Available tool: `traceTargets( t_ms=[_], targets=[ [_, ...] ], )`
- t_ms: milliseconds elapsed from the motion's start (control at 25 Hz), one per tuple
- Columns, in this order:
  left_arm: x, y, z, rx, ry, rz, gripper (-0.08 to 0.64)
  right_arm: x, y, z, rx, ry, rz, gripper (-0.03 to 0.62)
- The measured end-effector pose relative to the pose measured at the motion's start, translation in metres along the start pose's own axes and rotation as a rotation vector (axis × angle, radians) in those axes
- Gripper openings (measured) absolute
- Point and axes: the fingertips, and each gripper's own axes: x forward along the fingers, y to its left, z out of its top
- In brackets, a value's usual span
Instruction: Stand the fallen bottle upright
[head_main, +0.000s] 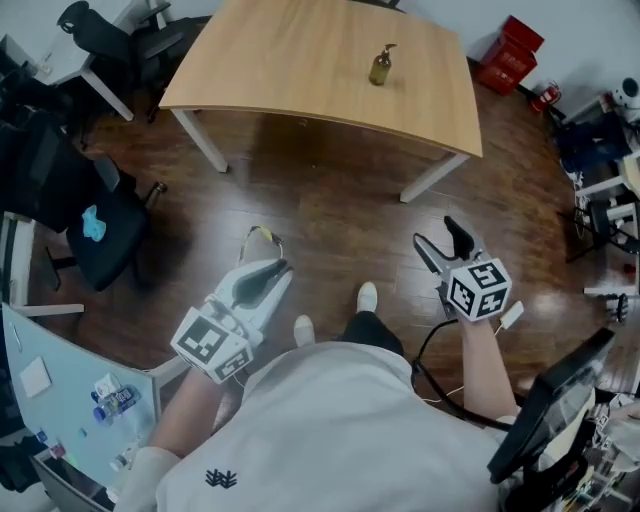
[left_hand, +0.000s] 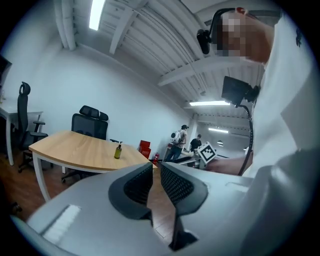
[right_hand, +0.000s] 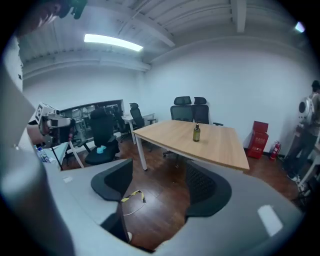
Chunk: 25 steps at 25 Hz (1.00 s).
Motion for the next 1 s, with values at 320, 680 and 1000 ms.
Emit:
traceTargets(
  t_ms=[320,680,1000],
  targets=[
    [-0.017,-0.071,-0.037,0.064,0.022,-0.051,0.048,-0.121,0.065,-0.047,0.039,-0.068,0.010,0.339],
    [-0.023,-0.222,-0.074,0.088,0.023,-0.128,0.048,-0.262,0.107,-0.120,0.061,-0.160,0.011,0.333],
    [-0.055,-0.289,-0.109,0.106,0.054,-0.099,0.048,-0.321,0.123,-0.161,0.037,-0.168,0.019,0.319]
  ],
)
